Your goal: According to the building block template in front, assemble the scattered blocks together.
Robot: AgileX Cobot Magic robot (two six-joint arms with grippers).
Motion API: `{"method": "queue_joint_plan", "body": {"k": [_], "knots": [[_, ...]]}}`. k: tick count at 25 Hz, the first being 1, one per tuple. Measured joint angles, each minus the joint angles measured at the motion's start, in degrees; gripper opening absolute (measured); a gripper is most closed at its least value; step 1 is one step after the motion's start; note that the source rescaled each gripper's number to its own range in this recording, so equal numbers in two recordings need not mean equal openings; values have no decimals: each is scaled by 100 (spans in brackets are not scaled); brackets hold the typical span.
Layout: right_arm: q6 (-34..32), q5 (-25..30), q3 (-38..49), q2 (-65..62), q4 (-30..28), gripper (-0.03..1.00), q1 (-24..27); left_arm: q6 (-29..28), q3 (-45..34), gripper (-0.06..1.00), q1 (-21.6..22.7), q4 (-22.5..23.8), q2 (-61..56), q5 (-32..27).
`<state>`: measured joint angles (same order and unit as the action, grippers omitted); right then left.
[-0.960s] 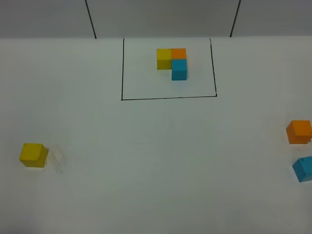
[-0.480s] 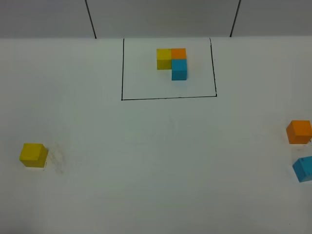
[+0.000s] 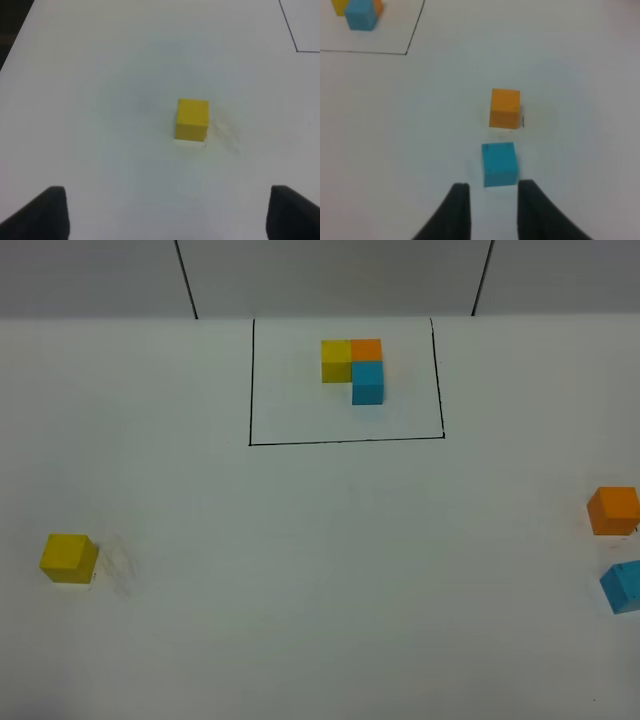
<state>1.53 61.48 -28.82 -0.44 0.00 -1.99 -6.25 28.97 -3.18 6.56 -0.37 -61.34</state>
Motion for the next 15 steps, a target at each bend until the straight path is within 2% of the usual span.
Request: {"method": "queue_joint_plan", "body": {"k": [6, 9, 15], "knots": [[0, 0, 0, 0, 0, 0, 0, -141, 109, 68, 0, 0, 365, 40], [0, 0, 0, 0, 0, 0, 0, -177, 461, 68, 0, 0, 1259, 153], [0, 0, 0, 0, 0, 0, 0, -195, 1577, 68, 0, 112, 3826, 289]]}}
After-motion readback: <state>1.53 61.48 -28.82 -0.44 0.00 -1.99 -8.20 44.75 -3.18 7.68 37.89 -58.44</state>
